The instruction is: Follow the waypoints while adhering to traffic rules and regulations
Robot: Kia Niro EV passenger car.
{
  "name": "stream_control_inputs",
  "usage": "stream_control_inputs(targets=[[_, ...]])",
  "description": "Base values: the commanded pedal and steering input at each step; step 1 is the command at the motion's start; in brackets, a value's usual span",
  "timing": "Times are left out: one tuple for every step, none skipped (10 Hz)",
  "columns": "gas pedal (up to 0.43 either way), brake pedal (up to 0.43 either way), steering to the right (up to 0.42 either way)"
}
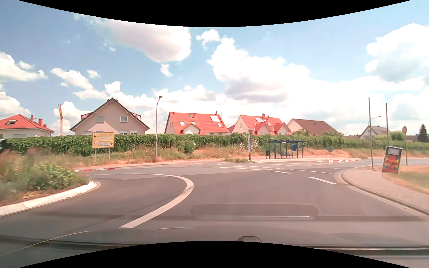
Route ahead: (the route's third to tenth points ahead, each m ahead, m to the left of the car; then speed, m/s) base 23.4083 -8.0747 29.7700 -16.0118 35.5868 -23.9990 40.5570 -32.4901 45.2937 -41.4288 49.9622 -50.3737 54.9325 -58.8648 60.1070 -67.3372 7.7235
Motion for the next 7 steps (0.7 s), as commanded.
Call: stream_control_inputs(targets=[[0.0,0.0,0.152],[0.0,0.0,0.158],[0.0,0.0,0.162],[0.0,0.0,0.165],[0.0,0.0,0.169],[0.0,0.0,0.172],[0.0,0.0,0.172]])
